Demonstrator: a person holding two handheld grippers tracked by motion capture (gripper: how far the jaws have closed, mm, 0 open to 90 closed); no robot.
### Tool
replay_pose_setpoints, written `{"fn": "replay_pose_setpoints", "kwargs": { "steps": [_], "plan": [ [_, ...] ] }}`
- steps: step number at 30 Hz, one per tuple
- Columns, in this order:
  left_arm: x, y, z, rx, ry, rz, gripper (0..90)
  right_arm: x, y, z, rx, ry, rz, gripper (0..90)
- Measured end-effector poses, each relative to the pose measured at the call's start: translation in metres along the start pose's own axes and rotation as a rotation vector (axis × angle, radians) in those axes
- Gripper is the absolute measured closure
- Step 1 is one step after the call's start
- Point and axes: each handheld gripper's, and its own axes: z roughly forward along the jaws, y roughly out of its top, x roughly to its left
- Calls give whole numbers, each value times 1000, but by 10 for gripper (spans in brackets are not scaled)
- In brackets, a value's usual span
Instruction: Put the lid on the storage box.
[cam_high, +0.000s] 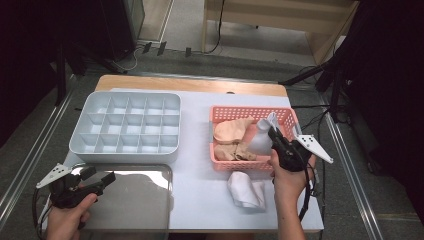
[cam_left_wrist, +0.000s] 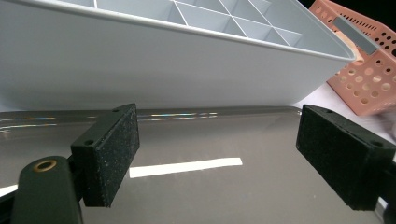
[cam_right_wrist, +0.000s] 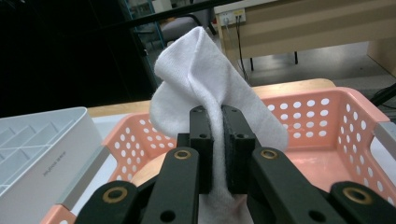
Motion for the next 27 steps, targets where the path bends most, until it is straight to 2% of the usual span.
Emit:
{"fn": "replay_pose_setpoints", "kwargs": {
  "steps": [8, 16, 27],
  "plan": [
    [0, 0, 0, 3, 0, 0, 142, 1, 8, -16, -32, 20, 26, 855],
    [-2, -1, 1, 6, -2, 5, 142, 8, 18, -40, -65, 39, 26, 855],
    [-5, -1, 1, 8, -10, 9, 142, 7, 0, -79, -56, 36, 58, 855]
  ]
}}
